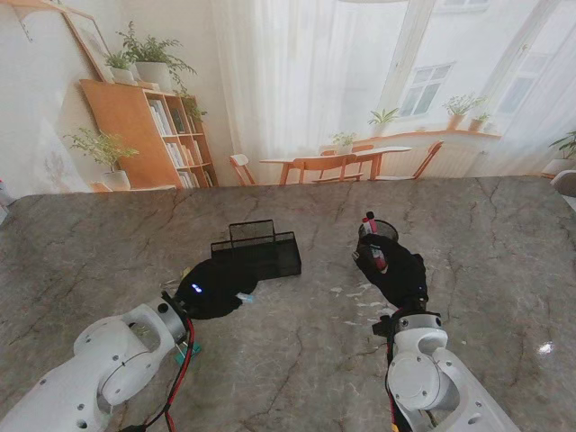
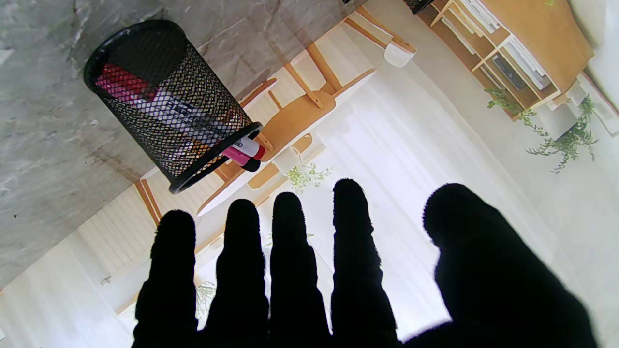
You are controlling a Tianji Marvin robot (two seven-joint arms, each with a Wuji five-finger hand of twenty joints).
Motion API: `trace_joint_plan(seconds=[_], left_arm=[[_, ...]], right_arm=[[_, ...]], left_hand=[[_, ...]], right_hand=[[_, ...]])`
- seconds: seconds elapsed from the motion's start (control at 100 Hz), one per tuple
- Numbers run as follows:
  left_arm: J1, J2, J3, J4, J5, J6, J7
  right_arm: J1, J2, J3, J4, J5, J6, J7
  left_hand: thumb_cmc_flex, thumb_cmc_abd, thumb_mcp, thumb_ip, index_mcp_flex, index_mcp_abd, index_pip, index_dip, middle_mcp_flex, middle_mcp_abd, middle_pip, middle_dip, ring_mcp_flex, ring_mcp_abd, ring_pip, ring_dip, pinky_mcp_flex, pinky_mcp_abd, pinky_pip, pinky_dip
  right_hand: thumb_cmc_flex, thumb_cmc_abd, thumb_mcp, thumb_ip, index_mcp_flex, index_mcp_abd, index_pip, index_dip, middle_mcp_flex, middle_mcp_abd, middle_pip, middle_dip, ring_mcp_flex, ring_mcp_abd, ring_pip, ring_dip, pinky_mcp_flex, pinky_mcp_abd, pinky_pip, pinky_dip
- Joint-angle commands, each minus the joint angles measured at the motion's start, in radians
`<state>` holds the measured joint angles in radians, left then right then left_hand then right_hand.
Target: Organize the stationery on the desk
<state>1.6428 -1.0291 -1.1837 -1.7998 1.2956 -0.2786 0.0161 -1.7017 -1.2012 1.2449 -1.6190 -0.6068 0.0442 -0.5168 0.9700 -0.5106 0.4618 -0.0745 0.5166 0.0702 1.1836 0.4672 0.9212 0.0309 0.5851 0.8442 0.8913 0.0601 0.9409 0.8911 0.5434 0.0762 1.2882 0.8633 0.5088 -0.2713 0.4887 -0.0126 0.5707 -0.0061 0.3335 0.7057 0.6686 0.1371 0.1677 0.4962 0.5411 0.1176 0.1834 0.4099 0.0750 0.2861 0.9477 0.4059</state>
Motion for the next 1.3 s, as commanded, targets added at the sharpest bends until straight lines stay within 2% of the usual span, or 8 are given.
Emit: trace_joint_plan(seconds=[0.0,0.2,0.39,0.63,0.91,1.04,1.11,1.29], left_arm=[[-0.009,0.012,-0.022,-0.002,0.01,-0.012,-0.014],[-0.055,0.021,-0.079,0.058,0.025,-0.056,-0.068],[-0.154,0.028,-0.064,0.154,0.002,-0.068,-0.127],[-0.339,0.032,0.046,0.334,-0.086,-0.053,-0.185],[-0.501,0.031,0.163,0.49,-0.129,-0.023,-0.157],[-0.563,0.029,0.223,0.563,-0.158,-0.006,-0.143],[-0.604,0.026,0.268,0.609,-0.185,0.001,-0.136],[-0.694,0.015,0.373,0.712,-0.251,0.019,-0.098]], right_arm=[[0.001,-0.001,0.001,0.004,0.003,-0.006,0.013],[0.004,0.0,0.001,0.009,-0.003,-0.013,0.014],[0.01,0.003,-0.002,0.017,-0.007,-0.014,0.021],[0.026,0.007,-0.011,0.034,-0.011,-0.015,0.044],[0.035,0.01,-0.015,0.044,-0.02,-0.01,0.052],[0.04,0.011,-0.019,0.047,-0.019,-0.012,0.058],[0.044,0.012,-0.024,0.047,-0.022,-0.015,0.061],[0.055,0.013,-0.037,0.05,-0.022,-0.021,0.068]], left_hand=[[0.063,0.017,0.032,0.044,0.028,-0.052,0.054,0.003,0.061,-0.025,0.037,0.018,-0.005,-0.003,-0.003,-0.006,-0.01,-0.038,0.01,0.029],[0.071,0.025,0.013,0.047,0.024,-0.057,0.048,0.002,0.056,-0.028,0.029,0.025,-0.011,-0.006,-0.008,-0.006,-0.015,-0.043,0.003,0.03],[0.08,0.034,-0.003,0.049,0.018,-0.056,0.045,0.003,0.05,-0.026,0.024,0.031,-0.018,-0.006,-0.009,-0.003,-0.022,-0.045,-0.003,0.033],[0.105,0.05,-0.05,0.055,0.013,-0.055,0.038,0.003,0.042,-0.02,0.012,0.038,-0.03,-0.002,-0.013,0.0,-0.034,-0.044,-0.012,0.042],[0.119,0.068,-0.08,0.052,0.006,-0.056,0.029,0.0,0.034,-0.016,0.006,0.04,-0.039,-0.001,-0.013,0.001,-0.039,-0.046,-0.011,0.042],[0.175,0.108,-0.2,0.06,-0.001,-0.054,0.009,-0.003,0.024,-0.006,-0.016,0.044,-0.046,-0.003,-0.023,-0.001,-0.042,-0.047,-0.016,0.035],[0.23,0.15,-0.31,0.061,0.0,-0.048,-0.016,-0.009,0.026,0.005,-0.054,0.046,-0.046,-0.004,-0.04,-0.007,-0.035,-0.043,-0.022,0.021],[0.266,0.183,-0.388,0.051,0.007,-0.036,-0.058,-0.023,0.03,0.02,-0.092,0.04,-0.034,-0.003,-0.072,-0.018,-0.017,-0.041,-0.034,-0.001]], right_hand=[[0.004,0.034,-0.024,-0.008,0.018,-0.006,0.01,0.017,0.011,-0.001,0.008,0.016,0.008,-0.006,-0.002,0.014,-0.002,0.005,0.017,0.013],[0.005,0.035,-0.024,-0.008,0.018,-0.006,0.01,0.017,0.011,0.0,0.008,0.017,0.007,-0.005,-0.003,0.014,-0.002,0.005,0.016,0.013],[0.004,0.035,-0.025,-0.008,0.019,-0.006,0.011,0.017,0.011,-0.001,0.009,0.017,0.009,-0.005,-0.002,0.014,-0.002,0.005,0.016,0.014],[0.005,0.035,-0.025,-0.008,0.019,-0.006,0.011,0.017,0.012,0.0,0.009,0.017,0.007,-0.004,-0.003,0.014,-0.003,0.005,0.016,0.014],[0.004,0.037,-0.026,-0.008,0.02,-0.005,0.012,0.017,0.01,-0.001,0.008,0.017,0.006,-0.005,-0.004,0.014,-0.004,0.004,0.016,0.014],[0.003,0.037,-0.026,-0.008,0.017,-0.006,0.011,0.017,0.009,-0.001,0.008,0.017,0.004,-0.006,-0.004,0.014,-0.005,0.003,0.015,0.014],[0.003,0.038,-0.026,-0.008,0.018,-0.006,0.011,0.017,0.01,0.0,0.008,0.017,0.005,-0.005,-0.004,0.014,-0.004,0.004,0.016,0.014],[0.003,0.039,-0.027,-0.008,0.019,-0.005,0.011,0.017,0.011,0.0,0.008,0.017,0.007,-0.006,-0.004,0.014,-0.004,0.005,0.016,0.014]])
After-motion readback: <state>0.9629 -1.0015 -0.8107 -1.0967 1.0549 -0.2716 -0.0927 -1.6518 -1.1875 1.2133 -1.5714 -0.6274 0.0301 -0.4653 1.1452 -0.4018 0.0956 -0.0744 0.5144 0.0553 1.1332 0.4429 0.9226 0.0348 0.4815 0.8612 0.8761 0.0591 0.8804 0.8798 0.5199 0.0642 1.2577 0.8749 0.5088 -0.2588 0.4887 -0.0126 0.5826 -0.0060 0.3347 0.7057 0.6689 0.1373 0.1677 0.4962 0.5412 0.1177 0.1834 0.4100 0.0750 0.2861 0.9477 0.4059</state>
